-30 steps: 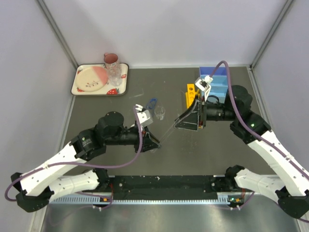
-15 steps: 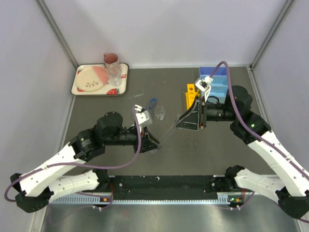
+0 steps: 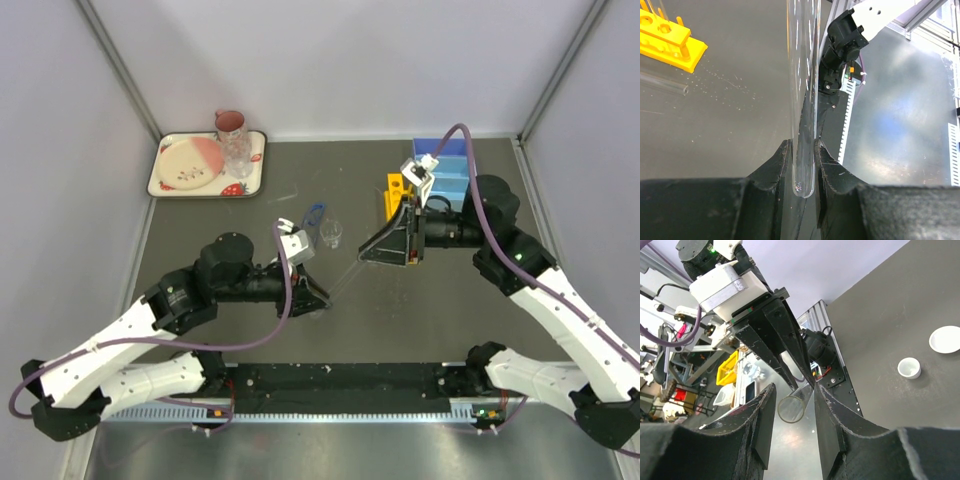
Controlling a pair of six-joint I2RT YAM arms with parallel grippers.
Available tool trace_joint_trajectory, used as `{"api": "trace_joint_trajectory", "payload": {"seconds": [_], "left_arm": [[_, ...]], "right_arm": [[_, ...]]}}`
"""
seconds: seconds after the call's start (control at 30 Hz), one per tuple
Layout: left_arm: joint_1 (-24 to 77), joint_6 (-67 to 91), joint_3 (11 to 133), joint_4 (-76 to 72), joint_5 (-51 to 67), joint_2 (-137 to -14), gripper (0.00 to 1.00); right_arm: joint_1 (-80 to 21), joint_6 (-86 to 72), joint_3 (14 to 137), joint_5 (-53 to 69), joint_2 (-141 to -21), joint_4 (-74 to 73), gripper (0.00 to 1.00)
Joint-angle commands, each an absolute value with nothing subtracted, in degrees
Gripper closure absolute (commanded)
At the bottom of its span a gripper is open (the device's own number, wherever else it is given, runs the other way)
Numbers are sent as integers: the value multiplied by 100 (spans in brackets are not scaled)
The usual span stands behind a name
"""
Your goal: Organize the chemistry lab equipment
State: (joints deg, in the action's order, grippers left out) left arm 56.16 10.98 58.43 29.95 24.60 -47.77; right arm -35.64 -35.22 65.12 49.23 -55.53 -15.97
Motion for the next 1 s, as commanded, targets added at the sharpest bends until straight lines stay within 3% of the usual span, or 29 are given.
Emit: {"api": "trace_joint_trajectory", "payload": {"seconds": [0.0,0.27,0.5,0.53,0.57,0.63,0.67,0.7,0.73,0.97], "left_arm": [[5590,1081,5818,2672,2479,-4614,90],[5581,1081,5845,2663,2505,-4632,90],[5572,1107,5854,2654,2496,-4623,82],[5572,1107,5862,2654,2496,-4623,79],[5572,1107,5862,2654,2487,-4614,63],[5572,1116,5862,2663,2470,-4614,46],[5572,1116,5871,2663,2452,-4614,22],[5572,1125,5880,2663,2417,-4606,5],[5572,1134,5889,2663,2339,-4588,1],[5572,1116,6187,2900,1909,-4632,1]], "right_arm": [[-3691,-3560,6592,4992,-5546,-1327,63],[-3744,-3559,6521,4948,-5502,-1318,68],[-3762,-3551,6557,4931,-5537,-1318,83],[-3762,-3551,6565,4922,-5537,-1318,83],[-3762,-3559,6565,4922,-5546,-1318,83],[-3762,-3551,6574,4913,-5546,-1318,83],[-3770,-3551,6574,4913,-5555,-1318,83],[-3779,-3551,6583,4904,-5546,-1327,83],[-3771,-3542,6592,4896,-5555,-1318,83],[-3779,-3297,6750,4493,-5660,-1669,83]]}}
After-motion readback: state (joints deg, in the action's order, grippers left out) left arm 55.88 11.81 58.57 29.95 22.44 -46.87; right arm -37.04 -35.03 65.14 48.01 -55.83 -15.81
